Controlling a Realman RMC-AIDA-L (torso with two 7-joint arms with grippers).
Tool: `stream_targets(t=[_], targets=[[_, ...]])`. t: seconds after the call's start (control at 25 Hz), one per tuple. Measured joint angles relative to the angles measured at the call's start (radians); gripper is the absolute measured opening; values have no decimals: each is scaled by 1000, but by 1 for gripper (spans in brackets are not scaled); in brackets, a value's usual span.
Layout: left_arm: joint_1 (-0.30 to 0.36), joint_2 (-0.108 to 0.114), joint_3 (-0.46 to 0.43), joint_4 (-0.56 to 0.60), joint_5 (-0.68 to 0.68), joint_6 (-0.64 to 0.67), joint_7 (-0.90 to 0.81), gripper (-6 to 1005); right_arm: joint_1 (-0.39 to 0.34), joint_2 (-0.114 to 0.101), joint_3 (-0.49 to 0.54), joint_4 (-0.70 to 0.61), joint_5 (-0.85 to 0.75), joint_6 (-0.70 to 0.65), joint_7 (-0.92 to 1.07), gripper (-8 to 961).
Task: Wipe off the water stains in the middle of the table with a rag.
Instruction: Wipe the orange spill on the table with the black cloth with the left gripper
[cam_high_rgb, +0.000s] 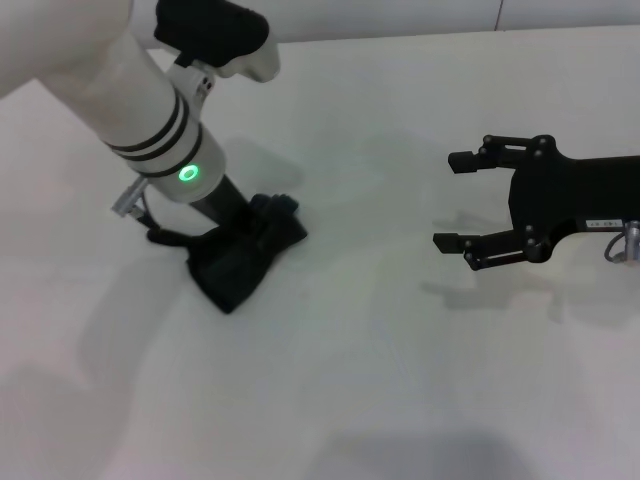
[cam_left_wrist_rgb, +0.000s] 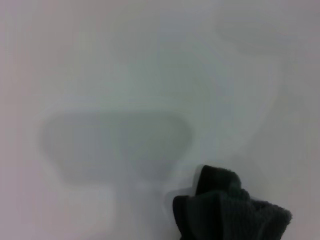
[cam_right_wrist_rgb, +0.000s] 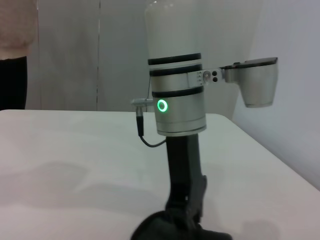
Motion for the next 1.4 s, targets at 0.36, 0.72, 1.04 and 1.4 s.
stream_targets(t=[0.36, 0.72, 1.04, 1.4], targets=[[9, -3, -57, 4, 33, 83, 91, 84, 1, -1, 37, -1, 1, -36, -1, 870], [-2, -8, 86, 4, -84, 13, 231, 83, 7, 0, 37, 6, 5, -36, -1, 870], [-6, -9, 316, 83, -157, -31, 292, 83, 8, 0, 33, 9, 6, -35, -1, 870], [73, -10, 390, 241, -147, -35, 362, 83, 1, 0, 38, 9, 6, -36, 0, 869]])
